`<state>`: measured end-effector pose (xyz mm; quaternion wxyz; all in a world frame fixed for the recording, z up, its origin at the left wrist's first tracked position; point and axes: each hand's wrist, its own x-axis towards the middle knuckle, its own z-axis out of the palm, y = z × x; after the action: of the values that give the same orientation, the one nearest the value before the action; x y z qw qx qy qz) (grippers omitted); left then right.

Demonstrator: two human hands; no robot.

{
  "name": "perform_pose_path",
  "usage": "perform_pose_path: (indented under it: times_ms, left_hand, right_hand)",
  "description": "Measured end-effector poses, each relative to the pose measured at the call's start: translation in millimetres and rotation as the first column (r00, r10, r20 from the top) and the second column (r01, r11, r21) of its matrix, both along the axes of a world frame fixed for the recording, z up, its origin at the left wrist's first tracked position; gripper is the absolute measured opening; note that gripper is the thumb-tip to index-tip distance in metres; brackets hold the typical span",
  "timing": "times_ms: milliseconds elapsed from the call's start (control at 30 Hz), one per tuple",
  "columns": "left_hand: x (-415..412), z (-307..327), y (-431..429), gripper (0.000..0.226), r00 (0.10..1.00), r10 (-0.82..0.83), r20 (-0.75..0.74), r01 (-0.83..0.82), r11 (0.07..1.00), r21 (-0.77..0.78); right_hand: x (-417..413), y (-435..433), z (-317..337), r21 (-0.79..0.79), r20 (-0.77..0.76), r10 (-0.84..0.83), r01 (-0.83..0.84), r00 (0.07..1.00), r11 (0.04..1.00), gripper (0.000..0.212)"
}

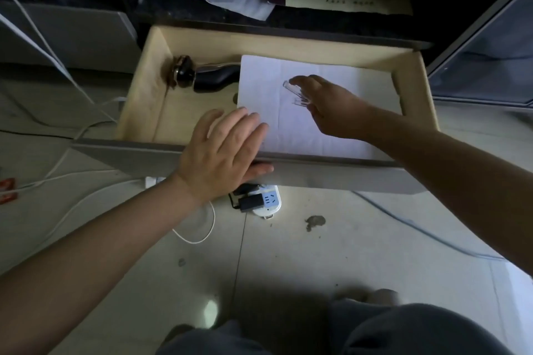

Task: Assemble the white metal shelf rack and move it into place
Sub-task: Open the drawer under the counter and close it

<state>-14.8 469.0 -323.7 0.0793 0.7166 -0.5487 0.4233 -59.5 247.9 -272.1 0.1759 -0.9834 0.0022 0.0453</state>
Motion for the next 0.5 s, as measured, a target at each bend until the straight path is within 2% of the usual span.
perform_pose_path:
  times_ms: [100,233,400,500]
  left_hand:
    - [23,-2,-15,0.067,0.996,0.077,0.037,-0.077,0.997,-0.024]
    - [54,-4,-47,0.073,0.974,0.228,0.003,-0.228,0.973,-0.039]
    - [80,-21,-72,0.068,0.947,0.317,-0.055,-0.32,0.947,-0.045]
    - [88,-48,-77,0.069,0.95,0.312,-0.001,-0.312,0.95,-0.009]
  right_hand:
    - [-3,1,7,-0.038,0.103,-0.006,0.01,0.995,0.999,0.057]
    - [-1,-4,16,-0.228,0.265,-0.109,0.172,0.958,0.958,0.054]
    - [0,-17,-5,-0.412,0.459,-0.006,0.219,0.888,0.885,0.044]
    - [14,-24,-27,-0.369,0.551,-0.002,0.246,0.835,0.896,0.047]
